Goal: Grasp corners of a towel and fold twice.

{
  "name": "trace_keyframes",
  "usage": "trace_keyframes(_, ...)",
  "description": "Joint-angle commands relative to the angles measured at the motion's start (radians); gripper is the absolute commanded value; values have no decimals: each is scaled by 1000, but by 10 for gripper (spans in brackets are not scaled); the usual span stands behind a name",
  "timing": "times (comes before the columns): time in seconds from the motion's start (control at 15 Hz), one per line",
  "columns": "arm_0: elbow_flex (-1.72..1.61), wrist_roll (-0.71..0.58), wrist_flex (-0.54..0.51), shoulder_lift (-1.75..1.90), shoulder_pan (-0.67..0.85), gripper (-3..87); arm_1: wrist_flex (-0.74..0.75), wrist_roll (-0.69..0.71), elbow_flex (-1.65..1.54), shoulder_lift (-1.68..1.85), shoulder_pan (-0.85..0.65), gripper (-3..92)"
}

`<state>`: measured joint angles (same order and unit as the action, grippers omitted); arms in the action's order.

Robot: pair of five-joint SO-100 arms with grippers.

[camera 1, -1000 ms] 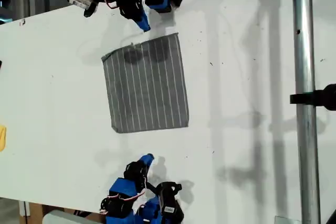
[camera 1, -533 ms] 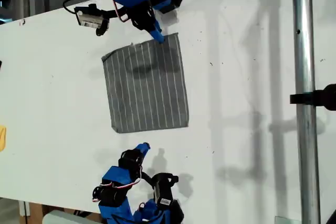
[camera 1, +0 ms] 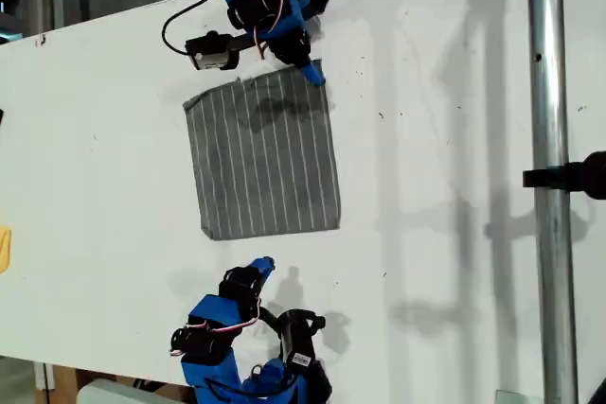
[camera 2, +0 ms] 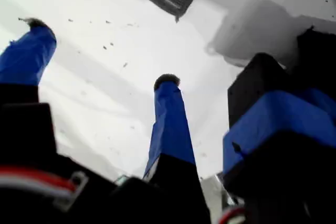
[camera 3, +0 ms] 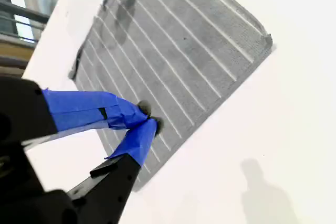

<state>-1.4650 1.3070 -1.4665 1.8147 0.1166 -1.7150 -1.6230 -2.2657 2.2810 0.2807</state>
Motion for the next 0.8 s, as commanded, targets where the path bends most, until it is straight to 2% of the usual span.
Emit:
trace_keyframes(0.0, 66, 18, -5, -6, -32, -4, 166, -41, -149, 40, -35, 437)
trace_keyframes(0.2, 75, 28, -3, -26, -51, -4, 192, -54, -130, -69, -66, 461)
trace_keyframes(0.4, 75, 32, -5, -35, -55, -4, 391, -86, -249, -169, -101, 471)
trace_keyframes(0.73, 69, 29, -2, -48, -60, -4, 451, 124, -270, -230, -368, 470)
